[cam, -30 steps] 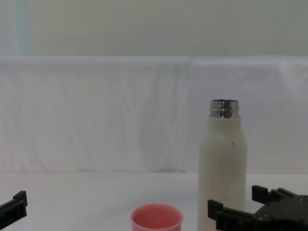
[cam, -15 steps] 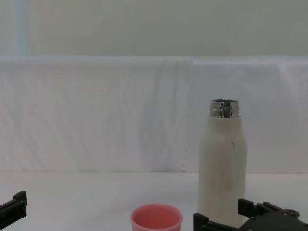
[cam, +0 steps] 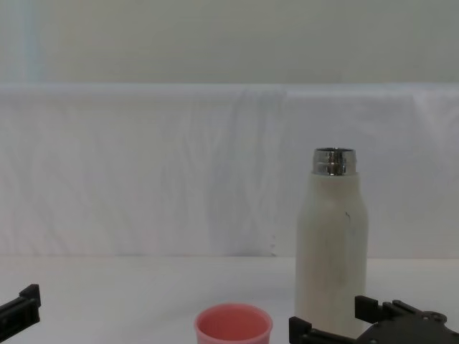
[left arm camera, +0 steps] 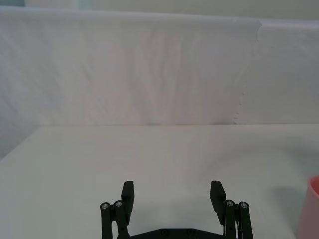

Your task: Grasp the thermos with one hand and pour water into the cup lid.

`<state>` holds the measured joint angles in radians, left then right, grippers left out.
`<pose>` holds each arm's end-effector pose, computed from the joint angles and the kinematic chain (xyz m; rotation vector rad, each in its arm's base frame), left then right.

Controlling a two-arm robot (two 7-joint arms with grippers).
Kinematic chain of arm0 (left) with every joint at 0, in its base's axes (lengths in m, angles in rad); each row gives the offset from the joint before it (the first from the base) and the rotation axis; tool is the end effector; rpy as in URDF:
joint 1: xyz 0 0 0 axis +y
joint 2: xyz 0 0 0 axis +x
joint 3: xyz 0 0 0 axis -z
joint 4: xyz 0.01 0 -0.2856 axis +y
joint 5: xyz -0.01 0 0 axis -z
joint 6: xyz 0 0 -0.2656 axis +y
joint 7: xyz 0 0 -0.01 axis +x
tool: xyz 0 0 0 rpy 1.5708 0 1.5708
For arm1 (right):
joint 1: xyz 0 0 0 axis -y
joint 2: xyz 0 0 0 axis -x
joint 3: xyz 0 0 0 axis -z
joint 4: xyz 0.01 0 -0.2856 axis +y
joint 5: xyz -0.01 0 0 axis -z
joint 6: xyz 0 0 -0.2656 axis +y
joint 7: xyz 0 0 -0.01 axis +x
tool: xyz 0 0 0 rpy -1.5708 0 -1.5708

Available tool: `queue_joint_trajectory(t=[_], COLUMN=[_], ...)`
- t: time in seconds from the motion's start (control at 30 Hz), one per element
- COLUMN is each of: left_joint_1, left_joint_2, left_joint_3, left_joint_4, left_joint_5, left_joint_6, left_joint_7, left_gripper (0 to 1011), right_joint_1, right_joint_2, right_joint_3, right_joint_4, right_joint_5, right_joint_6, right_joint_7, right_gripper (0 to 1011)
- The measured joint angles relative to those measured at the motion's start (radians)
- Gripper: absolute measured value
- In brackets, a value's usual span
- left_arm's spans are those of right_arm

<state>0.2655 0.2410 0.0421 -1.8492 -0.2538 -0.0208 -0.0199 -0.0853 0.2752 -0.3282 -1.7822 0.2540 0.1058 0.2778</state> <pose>0.2111 0.0410 -0.2810 -0.0380 0.0140 1.4460 0.2440 0.0228 -0.2761 -0.0366 0.0656 -0.9221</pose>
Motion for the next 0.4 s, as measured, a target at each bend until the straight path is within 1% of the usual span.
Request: queue_joint_trajectory(t=[0.4], left_joint_1=[0.000], left_joint_2=[0.000], left_joint_3=[0.000], left_joint_4=[0.000], left_joint_5=[0.000], left_joint_6=[0.000], left_joint_7=[0.000], left_gripper=[1001], right_joint_1=[-0.001], right_joint_2=[0.000], right_joint_3=[0.001], right_joint_4=[-0.001], right_joint_5=[-0.001], right_joint_6=[0.000], right_joint_7=[0.000], right_gripper=[1000])
